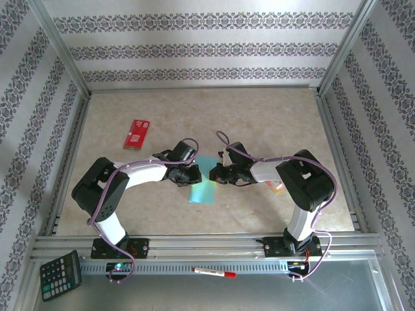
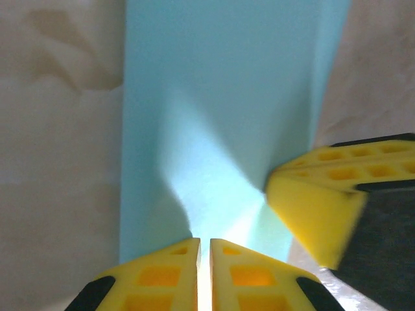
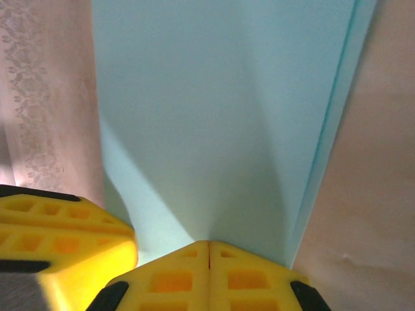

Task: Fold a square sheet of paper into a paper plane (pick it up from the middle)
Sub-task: First fold in half a square sheet of paper at the center of the table.

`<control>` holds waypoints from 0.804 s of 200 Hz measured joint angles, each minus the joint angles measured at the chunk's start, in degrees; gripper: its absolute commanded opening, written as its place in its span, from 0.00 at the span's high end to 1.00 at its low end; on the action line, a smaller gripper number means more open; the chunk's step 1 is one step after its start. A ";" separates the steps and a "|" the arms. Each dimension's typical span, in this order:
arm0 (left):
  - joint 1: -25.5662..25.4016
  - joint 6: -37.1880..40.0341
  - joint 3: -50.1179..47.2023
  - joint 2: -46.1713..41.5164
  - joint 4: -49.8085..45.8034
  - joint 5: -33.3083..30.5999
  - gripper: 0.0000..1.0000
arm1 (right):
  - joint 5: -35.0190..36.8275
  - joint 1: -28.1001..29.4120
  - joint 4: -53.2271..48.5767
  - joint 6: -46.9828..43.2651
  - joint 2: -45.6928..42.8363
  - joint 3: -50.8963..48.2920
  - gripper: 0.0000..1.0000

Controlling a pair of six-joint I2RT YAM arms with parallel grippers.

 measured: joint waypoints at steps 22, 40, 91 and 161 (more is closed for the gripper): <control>0.04 0.02 -1.29 0.02 0.07 -1.01 0.87 | 0.00 0.00 0.00 0.00 0.00 0.00 1.00; 0.04 0.15 -1.40 0.04 0.37 -1.16 0.86 | 0.00 0.00 0.00 0.00 0.00 0.00 1.00; 0.04 -0.07 -2.16 -1.66 0.79 -0.20 0.82 | 0.00 0.00 0.00 0.00 0.00 0.00 1.00; 0.04 -1.81 -6.88 -6.01 1.92 3.34 0.87 | 0.02 0.00 -0.04 0.00 0.00 0.02 1.00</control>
